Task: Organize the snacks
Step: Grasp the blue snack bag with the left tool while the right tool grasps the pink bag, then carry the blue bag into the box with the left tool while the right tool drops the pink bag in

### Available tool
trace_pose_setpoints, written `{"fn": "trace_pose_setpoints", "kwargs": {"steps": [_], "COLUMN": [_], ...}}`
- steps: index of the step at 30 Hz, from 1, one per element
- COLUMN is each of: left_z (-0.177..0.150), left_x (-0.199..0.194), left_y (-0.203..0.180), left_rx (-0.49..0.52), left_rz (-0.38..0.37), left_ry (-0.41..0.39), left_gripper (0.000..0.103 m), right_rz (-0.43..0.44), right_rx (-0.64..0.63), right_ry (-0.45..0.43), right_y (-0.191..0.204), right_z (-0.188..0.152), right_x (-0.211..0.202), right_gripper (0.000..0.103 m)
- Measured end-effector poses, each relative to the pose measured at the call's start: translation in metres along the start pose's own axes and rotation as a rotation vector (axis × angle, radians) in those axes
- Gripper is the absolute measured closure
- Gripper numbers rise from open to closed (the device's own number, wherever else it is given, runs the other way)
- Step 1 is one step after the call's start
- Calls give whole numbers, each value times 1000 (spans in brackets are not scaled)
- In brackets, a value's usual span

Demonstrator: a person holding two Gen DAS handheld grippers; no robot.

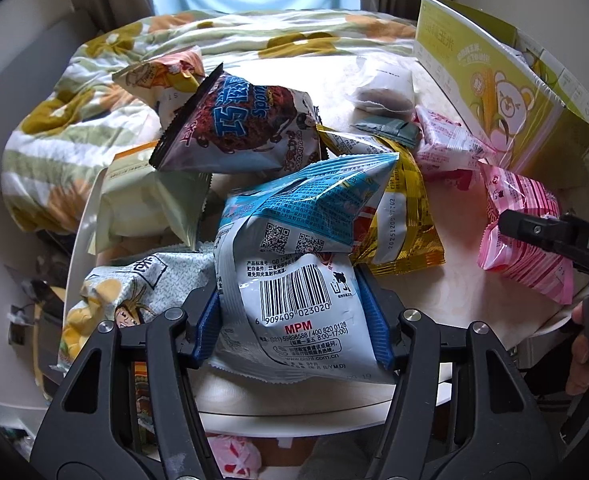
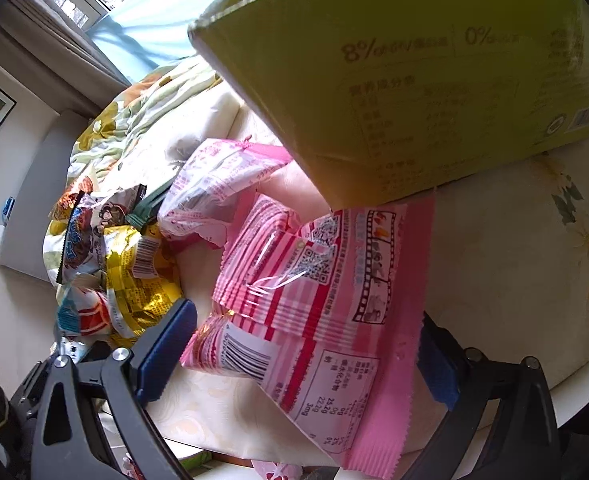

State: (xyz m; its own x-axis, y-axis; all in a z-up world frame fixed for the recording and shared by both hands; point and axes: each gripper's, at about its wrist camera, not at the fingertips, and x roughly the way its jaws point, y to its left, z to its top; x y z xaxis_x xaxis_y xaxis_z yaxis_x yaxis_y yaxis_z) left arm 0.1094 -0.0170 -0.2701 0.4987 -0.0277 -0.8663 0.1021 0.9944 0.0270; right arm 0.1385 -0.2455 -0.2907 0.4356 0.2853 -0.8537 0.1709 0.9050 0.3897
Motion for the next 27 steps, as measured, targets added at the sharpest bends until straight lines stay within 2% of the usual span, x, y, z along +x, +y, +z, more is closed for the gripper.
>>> {"fn": "trace_pose_setpoints", "kwargs": {"steps": [1, 3, 5, 9, 20, 27], "left_z": [0, 0, 1, 1, 3, 16], "left_x": [-1, -3, -4, -10, -44, -83], "left_y": [0, -1, -2, -3, 1, -2], "left_rx": [2, 4, 7, 3, -6, -2], "left_rz": [-2, -4, -1, -7, -24, -49], "left_ry": [1, -1, -6, -15, -68, -132], "left_gripper": [47, 47, 47, 47, 47, 47], "right_rz": [0, 0, 5, -1, 1, 4], "right_rx": [-2, -14, -21, -26, -57, -104], "right_ry": [2, -3, -6, -13, -44, -114], "right_y": [1, 2, 2, 3, 14, 27], "right_z": [0, -1, 0, -1, -1, -5], "right_x": [2, 2, 0, -3, -31, -80], "right_gripper": [7, 19, 27, 35, 37, 37]}}
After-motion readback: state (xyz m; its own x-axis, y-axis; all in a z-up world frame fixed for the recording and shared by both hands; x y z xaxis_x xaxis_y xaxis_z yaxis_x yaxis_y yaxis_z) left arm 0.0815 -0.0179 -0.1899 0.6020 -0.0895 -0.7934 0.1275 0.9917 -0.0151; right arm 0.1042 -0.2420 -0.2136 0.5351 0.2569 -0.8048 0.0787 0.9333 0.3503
